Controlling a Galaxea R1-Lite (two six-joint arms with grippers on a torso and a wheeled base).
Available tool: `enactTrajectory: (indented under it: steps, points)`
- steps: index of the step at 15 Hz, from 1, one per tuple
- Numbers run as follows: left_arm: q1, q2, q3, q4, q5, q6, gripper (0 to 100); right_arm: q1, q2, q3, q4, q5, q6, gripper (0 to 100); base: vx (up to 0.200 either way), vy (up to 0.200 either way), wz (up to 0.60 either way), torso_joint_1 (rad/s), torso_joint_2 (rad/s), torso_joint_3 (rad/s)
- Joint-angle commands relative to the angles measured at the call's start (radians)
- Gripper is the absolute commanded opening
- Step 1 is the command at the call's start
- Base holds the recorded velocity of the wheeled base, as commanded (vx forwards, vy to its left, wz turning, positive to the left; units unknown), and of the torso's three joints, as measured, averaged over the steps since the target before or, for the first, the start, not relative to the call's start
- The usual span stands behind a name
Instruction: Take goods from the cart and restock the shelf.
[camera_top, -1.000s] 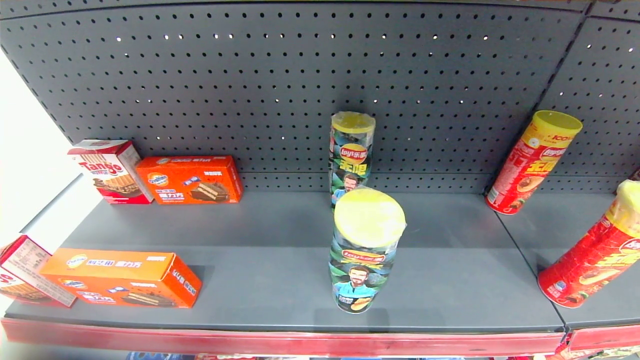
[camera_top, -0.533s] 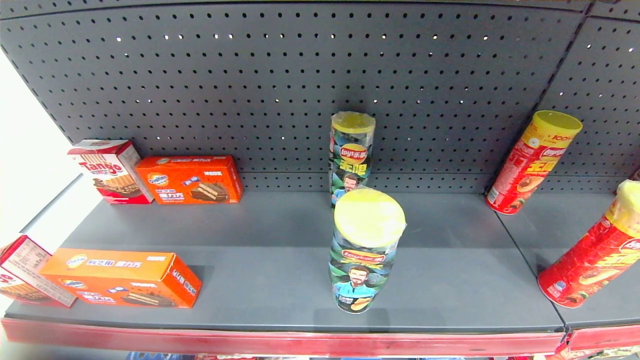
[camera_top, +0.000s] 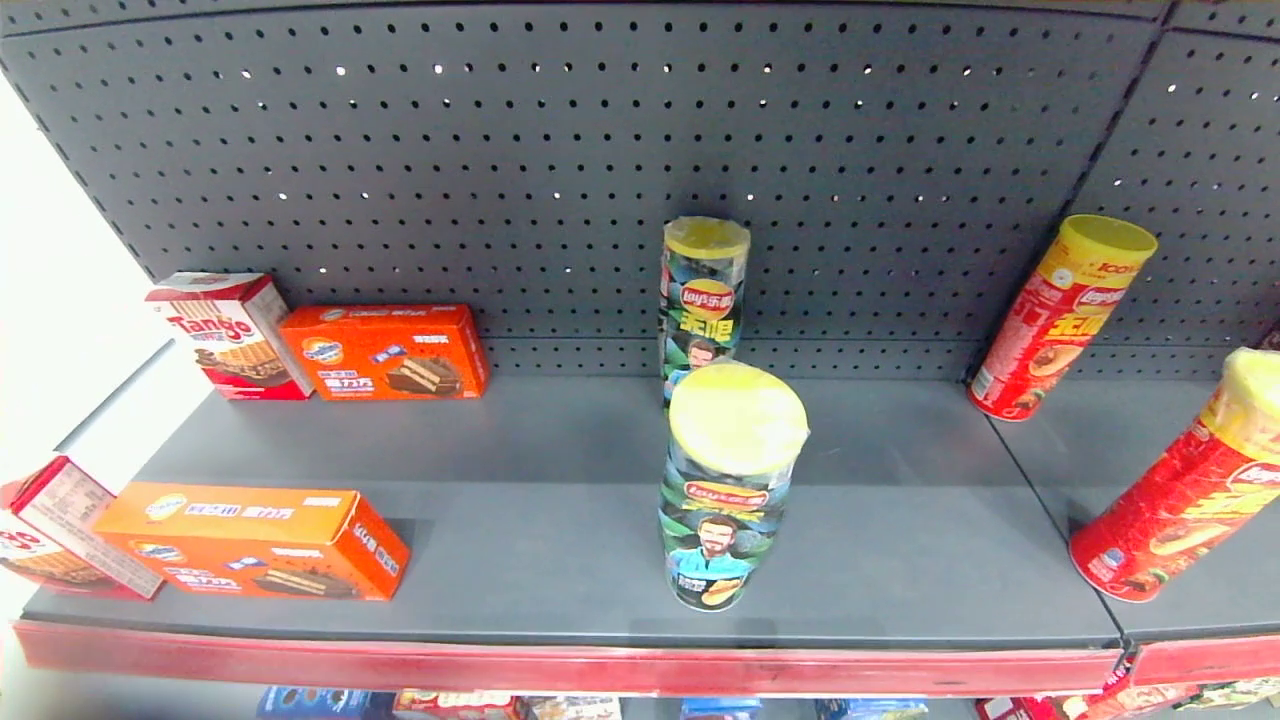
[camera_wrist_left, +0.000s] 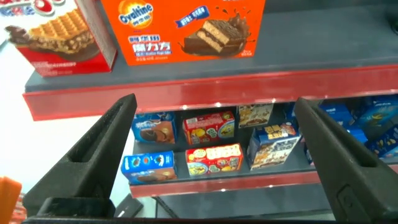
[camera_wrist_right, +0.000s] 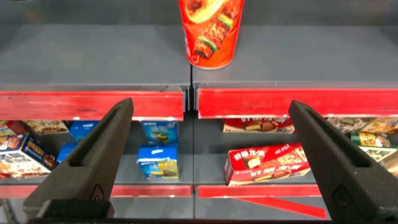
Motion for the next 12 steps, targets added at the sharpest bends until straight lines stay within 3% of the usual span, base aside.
enactTrajectory:
  steps: [1,12]
  points:
    - [0.0,0.001,0.0,0.001,0.0,-0.003,100,0.0,0.001,0.0,0.001,0.0,0.0,100,0.0,0.0,0.0,0.0,0.0,0.0]
    - [0.0,0.001,0.0,0.001,0.002,-0.001,100,0.0,0.001,0.0,0.001,0.0,-0.002,100,0.0,0.0,0.0,0.0,0.0,0.0]
